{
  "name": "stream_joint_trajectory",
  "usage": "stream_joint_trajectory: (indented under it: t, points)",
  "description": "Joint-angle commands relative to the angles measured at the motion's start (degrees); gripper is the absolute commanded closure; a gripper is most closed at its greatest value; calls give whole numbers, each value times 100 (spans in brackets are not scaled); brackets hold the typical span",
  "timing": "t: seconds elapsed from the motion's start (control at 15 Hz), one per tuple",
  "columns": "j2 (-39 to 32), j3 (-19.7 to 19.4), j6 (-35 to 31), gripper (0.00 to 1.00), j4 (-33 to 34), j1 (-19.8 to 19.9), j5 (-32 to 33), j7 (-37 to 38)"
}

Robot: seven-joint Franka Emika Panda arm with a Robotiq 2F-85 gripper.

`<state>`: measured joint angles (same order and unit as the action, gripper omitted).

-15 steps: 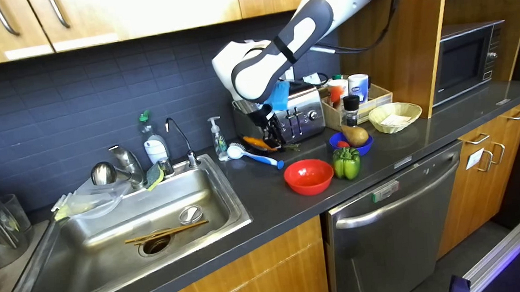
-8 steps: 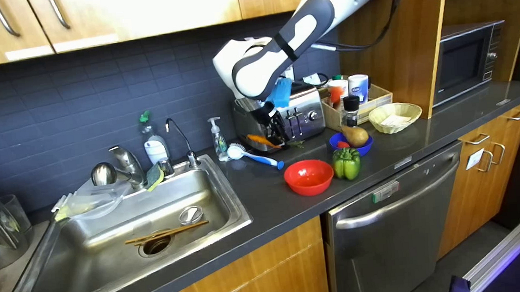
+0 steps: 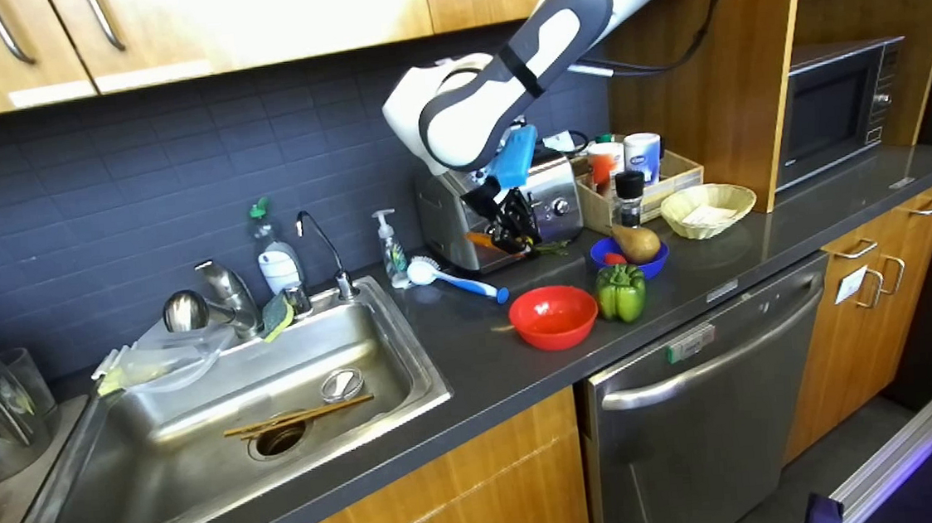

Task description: Pick up the green pepper toy and put it on the kitchen counter

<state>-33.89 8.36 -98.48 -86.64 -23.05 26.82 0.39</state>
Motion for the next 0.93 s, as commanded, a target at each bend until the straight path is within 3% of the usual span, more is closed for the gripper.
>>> stream_joint_trajectory:
  t: [0.0,0.87]
  points:
    - [335,-24,278,87,-389,-132,34,522]
    - [915,251,455,87,-1250,-403,-78,1736]
